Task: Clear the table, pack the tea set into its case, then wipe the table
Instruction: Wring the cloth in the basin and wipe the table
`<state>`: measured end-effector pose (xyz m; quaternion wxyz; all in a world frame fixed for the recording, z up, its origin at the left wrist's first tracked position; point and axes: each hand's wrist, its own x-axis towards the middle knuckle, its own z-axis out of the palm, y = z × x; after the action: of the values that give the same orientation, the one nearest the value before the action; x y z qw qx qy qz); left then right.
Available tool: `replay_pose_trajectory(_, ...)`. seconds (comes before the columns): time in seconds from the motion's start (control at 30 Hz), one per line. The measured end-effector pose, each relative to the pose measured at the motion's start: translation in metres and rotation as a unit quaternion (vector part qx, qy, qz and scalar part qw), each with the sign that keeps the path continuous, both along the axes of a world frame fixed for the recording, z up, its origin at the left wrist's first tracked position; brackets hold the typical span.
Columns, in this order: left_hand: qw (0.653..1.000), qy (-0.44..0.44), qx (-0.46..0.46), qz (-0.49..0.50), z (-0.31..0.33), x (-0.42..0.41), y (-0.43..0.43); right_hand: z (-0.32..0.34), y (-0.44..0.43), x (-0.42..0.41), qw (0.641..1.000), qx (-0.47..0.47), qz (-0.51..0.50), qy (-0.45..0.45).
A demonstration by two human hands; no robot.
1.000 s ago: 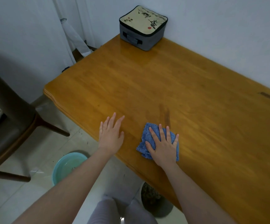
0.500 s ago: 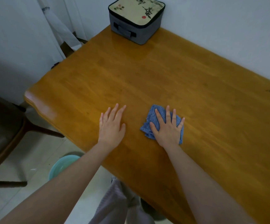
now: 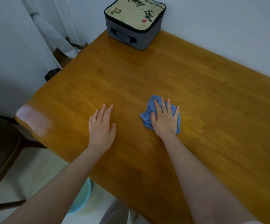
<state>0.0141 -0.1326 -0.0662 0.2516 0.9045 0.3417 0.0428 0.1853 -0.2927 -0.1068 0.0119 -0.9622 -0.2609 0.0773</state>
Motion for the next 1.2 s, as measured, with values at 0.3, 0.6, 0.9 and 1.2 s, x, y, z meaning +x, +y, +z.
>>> replay_pose_trajectory(0.3,0.999,-0.011,0.006,0.032,0.007,-0.022,0.015,0.000,0.052,-0.061,0.992,0.045,0.119,0.018)
replay_pose_trajectory(0.6,0.998,0.000,0.018,0.053,0.024,-0.043,-0.005,-0.010,0.012,-0.130,0.976,0.070,0.207,0.012)
replay_pose_trajectory(0.9,0.999,0.024,0.014,0.038,0.024,-0.057,-0.054,-0.008,-0.063,-0.162,0.977,0.063,0.204,0.005)
replay_pose_trajectory(1.2,0.999,0.038,-0.003,0.020,0.016,-0.077,-0.096,-0.007,-0.132,-0.163,0.988,0.038,0.150,-0.003)
